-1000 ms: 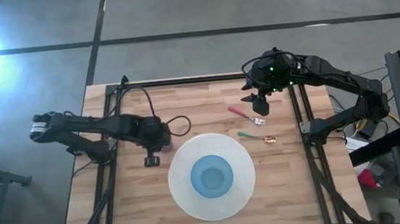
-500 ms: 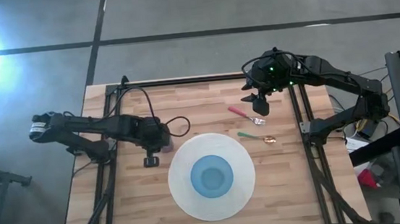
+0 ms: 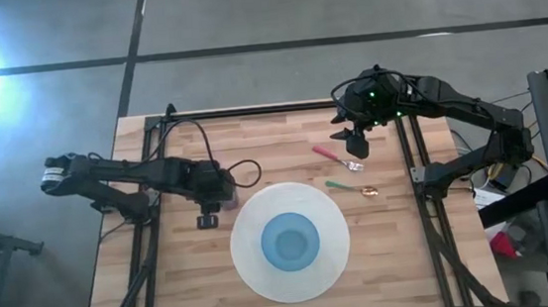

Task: Pick & Place Utensil
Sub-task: Put the cup to the top left of the mat, then put the spoon into the bowl

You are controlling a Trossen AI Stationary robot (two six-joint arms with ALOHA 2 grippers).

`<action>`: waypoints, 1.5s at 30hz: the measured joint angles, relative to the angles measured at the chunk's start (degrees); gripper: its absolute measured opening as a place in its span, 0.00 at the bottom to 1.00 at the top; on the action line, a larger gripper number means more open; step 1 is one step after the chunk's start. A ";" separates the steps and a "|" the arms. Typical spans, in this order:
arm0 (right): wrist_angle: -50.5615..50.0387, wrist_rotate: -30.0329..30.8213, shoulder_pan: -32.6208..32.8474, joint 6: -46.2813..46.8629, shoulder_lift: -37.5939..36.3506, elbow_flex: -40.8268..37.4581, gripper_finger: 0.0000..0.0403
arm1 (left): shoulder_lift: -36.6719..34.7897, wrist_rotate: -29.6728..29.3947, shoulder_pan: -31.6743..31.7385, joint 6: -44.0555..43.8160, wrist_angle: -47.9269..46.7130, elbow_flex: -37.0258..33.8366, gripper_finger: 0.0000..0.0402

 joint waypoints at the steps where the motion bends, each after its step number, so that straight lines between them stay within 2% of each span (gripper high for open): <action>1: 0.00 0.00 0.00 0.00 0.00 0.00 0.50 | 0.00 0.00 0.00 0.00 0.09 0.00 0.35; 6: 0.00 0.00 0.00 0.00 0.00 0.00 0.50 | -0.02 0.00 0.00 -0.05 0.03 0.02 0.47; 10: 0.00 0.00 -0.01 -0.01 0.00 0.00 0.50 | -0.06 0.03 0.00 -0.01 -0.86 0.71 0.52; 21: -0.18 0.00 0.00 0.00 0.00 0.00 0.50 | -0.11 0.00 0.00 2.37 -7.11 7.34 0.53; 33: -1.00 0.02 0.00 0.85 -0.04 -1.52 0.50 | -0.54 -0.02 0.01 7.18 -15.11 18.44 0.53; 39: -1.03 0.04 0.00 3.95 -0.04 -6.77 0.50 | -3.85 0.05 -0.61 7.13 -12.40 18.98 0.53; 41: -1.02 0.03 0.07 4.55 -0.04 -8.99 0.50 | -5.39 0.47 -1.09 7.06 -8.91 17.10 0.53; 45: -3.42 -0.07 0.09 4.78 -0.04 -12.92 0.50 | -8.00 4.83 -1.95 6.96 -0.09 11.77 0.53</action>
